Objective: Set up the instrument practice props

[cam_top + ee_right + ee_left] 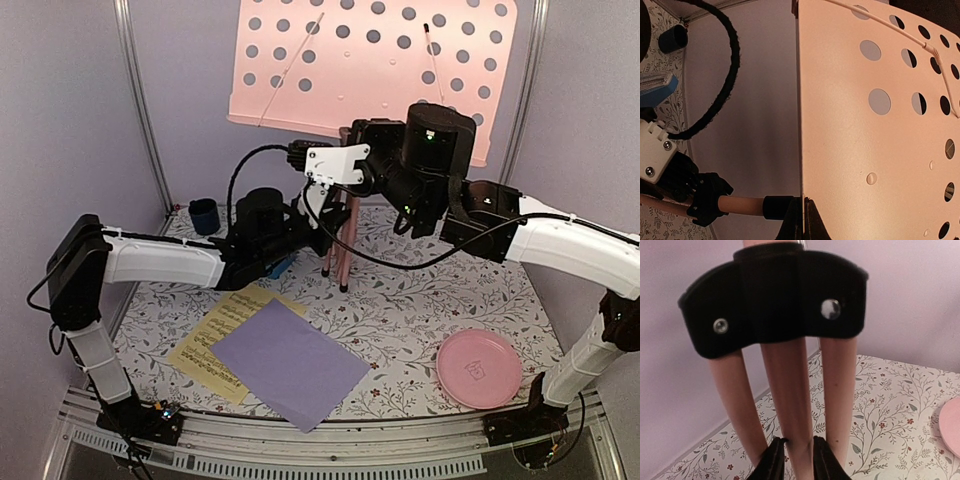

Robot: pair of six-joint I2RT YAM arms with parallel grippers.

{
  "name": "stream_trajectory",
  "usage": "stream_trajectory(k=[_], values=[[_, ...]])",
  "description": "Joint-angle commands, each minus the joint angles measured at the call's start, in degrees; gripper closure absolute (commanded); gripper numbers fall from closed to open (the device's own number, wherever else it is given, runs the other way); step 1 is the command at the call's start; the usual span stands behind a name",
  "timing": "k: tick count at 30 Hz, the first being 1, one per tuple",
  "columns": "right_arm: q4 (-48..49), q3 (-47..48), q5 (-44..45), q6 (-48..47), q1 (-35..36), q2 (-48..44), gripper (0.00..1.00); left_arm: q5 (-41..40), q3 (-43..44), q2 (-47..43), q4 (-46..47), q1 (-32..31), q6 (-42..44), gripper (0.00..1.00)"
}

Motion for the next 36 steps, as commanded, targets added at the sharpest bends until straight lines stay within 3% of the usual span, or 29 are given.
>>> stream_trajectory(k=[1,4,11,18,24,28,31,34,36], values=[[14.0,6.1,-2.3,0.3,1.1,-2.7,1.0,-0.8,2.6,2.0,-0.1,-0.8,0.8,0.74],[13.8,6.3,-2.3,0.4,1.1,-2.7,1.0,-0.9,3.1,2.8,-0.2,-0.9,1.1,0.72],[13.2,6.3,-2.6,1.1,1.1,-2.8,1.0,0.7,4.4,4.1,-0.7,-1.0,1.4,0.46],[12.6,5.9,-3.0,2.6,0.5,-3.1,1.0,2.5,5.9,4.7,-1.1,-1.2,0.7,0.34],[12.4,4.6,-2.7,3.6,-1.7,-3.7,1.0,0.4,5.5,4.6,-1.1,-1.3,0.7,0.32],[12.4,4.4,-2.5,3.4,-2.3,-3.7,1.0,-1.9,5.4,5.1,-1.3,-1.3,1.8,0.41],[12.3,4.5,-2.6,2.7,-2.6,-3.6,1.0,1.2,2.8,3.6,0.6,-1.6,2.8,0.44],[12.4,4.5,-2.7,2.1,-3.0,-3.6,1.0,7.2,-3.0,0.0,4.9,-1.9,2.3,0.36],[12.4,4.5,-2.6,2.1,-3.1,-3.6,1.0,9.8,-7.3,-2.9,7.6,-2.1,1.0,0.26]])
